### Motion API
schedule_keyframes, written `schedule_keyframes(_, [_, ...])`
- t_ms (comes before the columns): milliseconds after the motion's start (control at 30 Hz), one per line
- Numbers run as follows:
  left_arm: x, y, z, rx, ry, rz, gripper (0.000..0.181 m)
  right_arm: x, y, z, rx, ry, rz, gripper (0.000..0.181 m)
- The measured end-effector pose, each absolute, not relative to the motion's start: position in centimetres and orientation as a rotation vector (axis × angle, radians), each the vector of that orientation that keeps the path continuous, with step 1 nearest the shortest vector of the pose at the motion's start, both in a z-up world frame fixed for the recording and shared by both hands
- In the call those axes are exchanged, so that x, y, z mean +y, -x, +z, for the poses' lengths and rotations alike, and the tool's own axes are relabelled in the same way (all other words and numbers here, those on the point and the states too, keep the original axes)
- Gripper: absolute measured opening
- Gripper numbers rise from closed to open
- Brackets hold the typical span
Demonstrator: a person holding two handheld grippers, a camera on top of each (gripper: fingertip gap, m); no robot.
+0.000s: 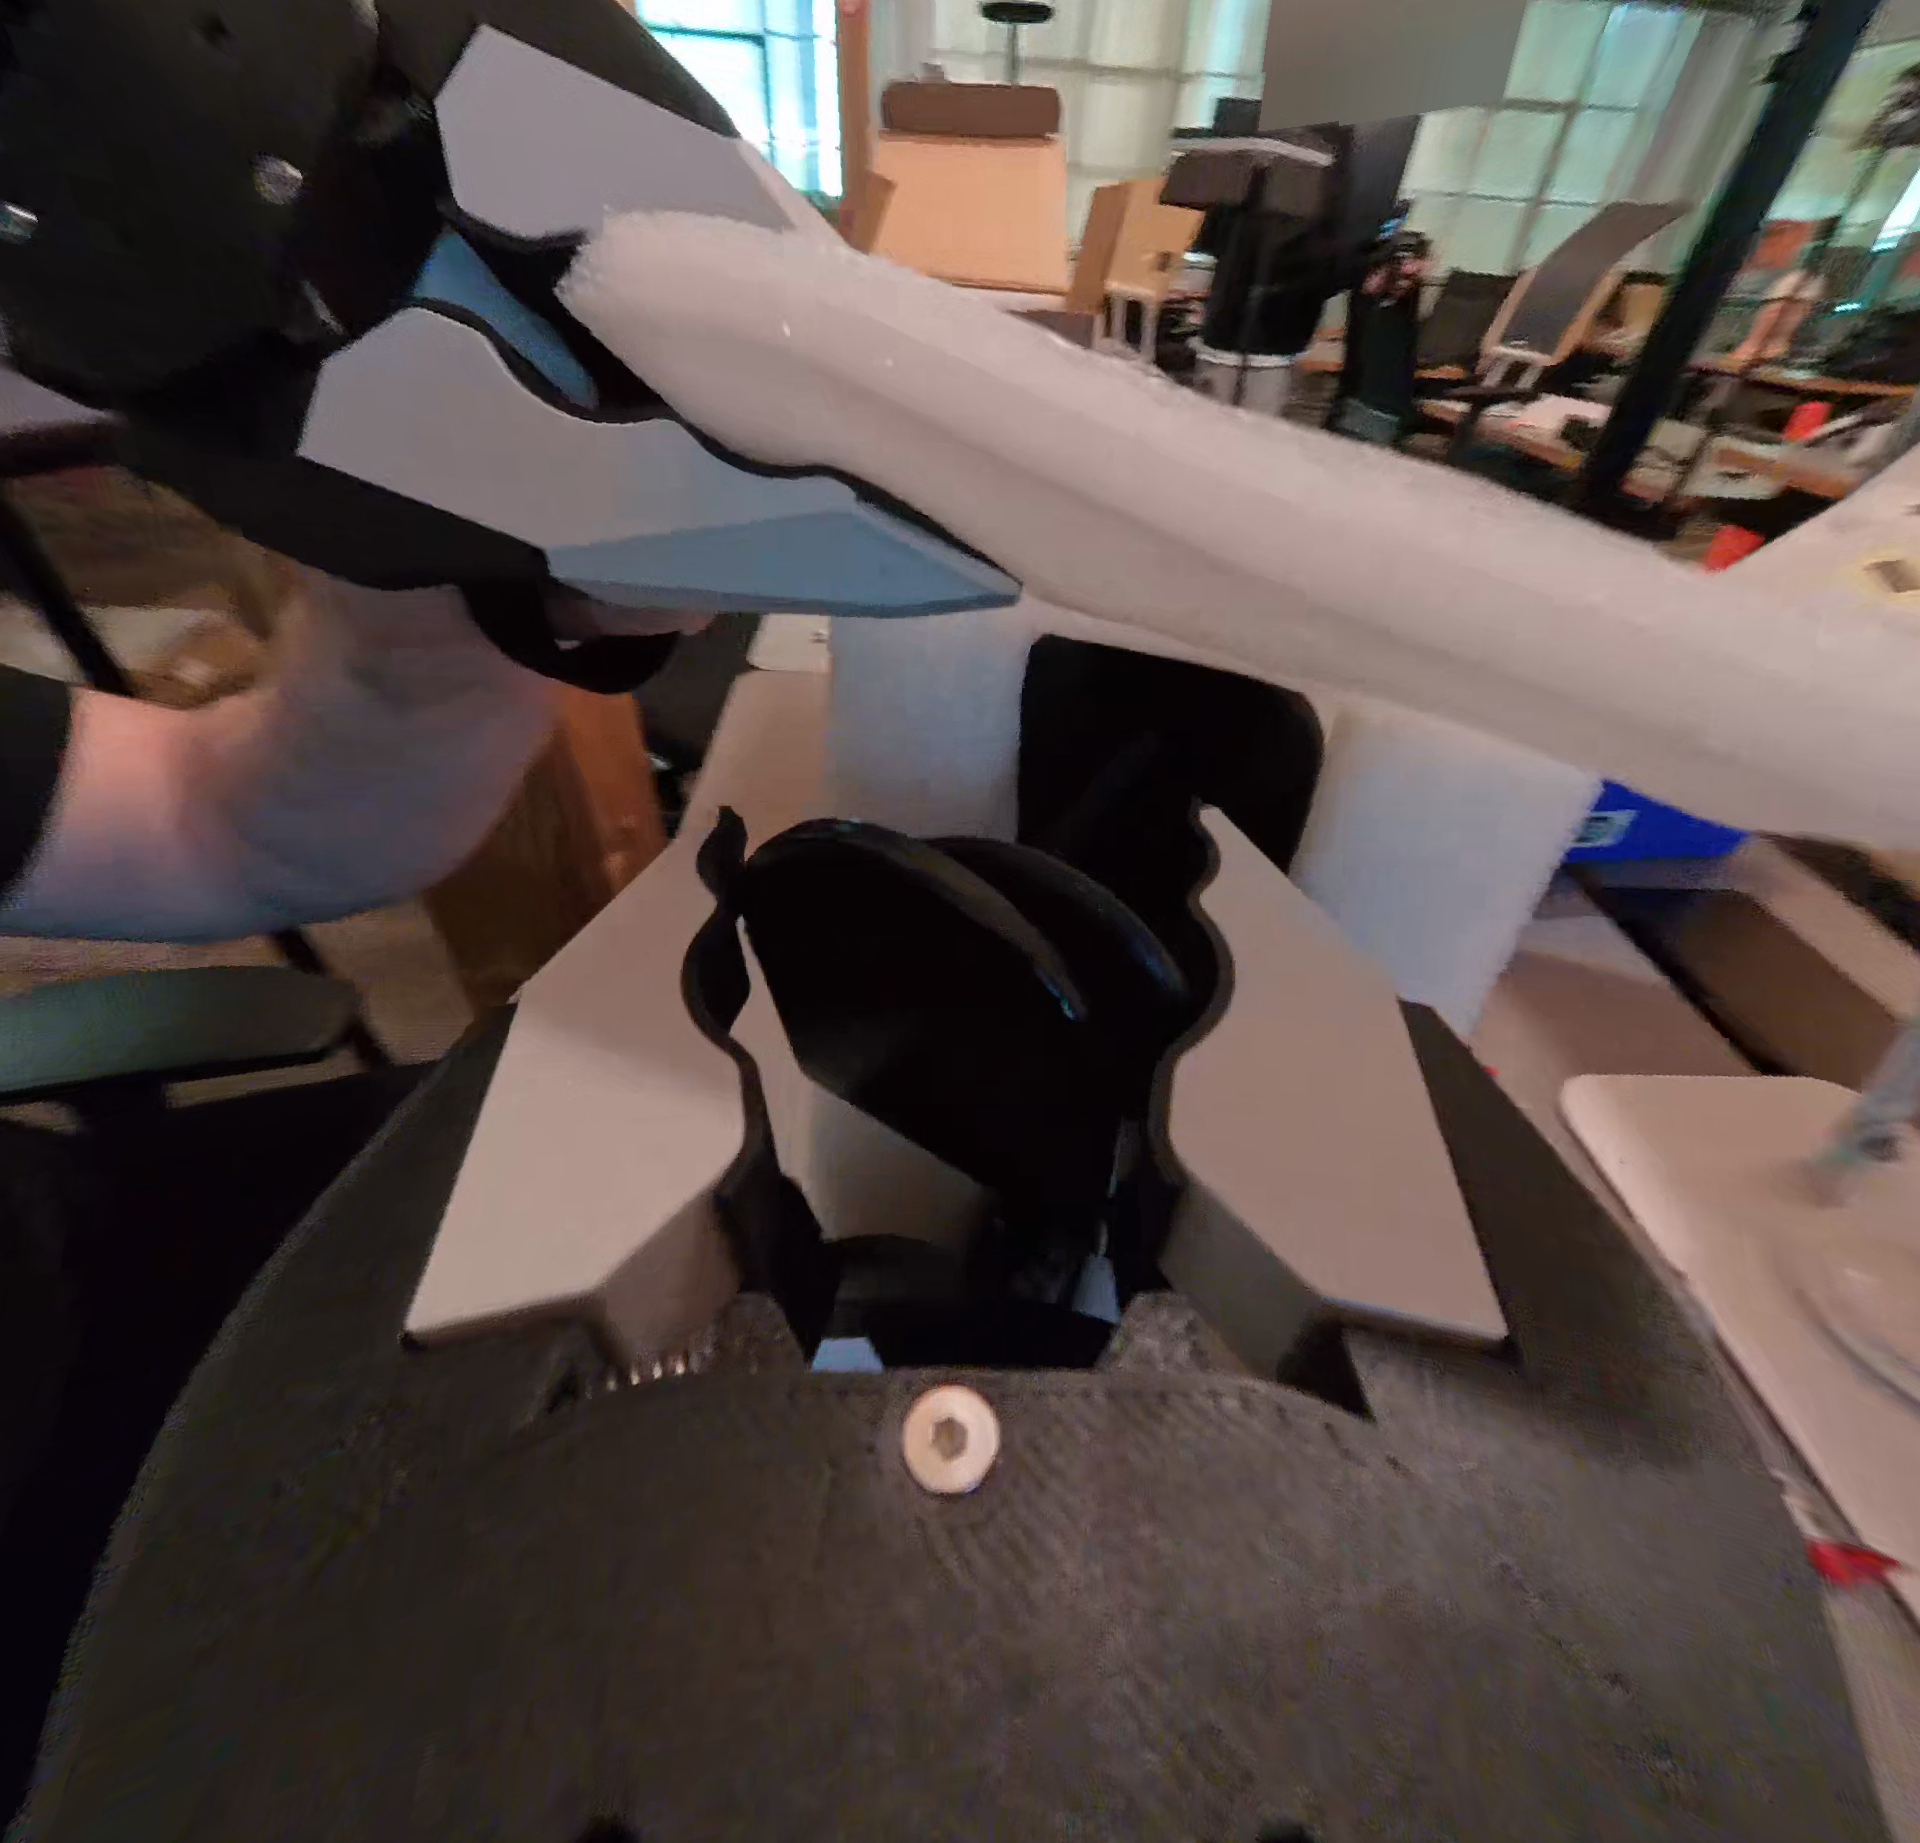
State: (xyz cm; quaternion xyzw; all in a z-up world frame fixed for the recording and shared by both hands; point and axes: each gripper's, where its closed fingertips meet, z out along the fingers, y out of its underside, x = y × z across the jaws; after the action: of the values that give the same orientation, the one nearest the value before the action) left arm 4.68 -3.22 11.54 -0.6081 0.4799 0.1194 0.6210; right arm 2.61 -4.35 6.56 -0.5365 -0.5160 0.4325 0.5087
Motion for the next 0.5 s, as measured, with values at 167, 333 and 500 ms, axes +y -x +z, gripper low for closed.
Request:
schedule_keyframes(167, [-3.7,-5.4,11.6,1.142,1.367,0.184,0.005,-5.8,-4.2,6.2,-1.384,1.176,1.262,0.07])
schedule_keyframes(333, [-3.3,-5.0,11.9,1.132,1.364,0.136,0.005,-5.6,-4.0,6.2,-1.392,1.173,1.269,0.067])
schedule_keyframes(500, [-2.0,-3.6,12.2,1.08,1.357,0.105,0.006,-4.7,-3.2,6.4,-1.299,1.23,1.17,0.059])
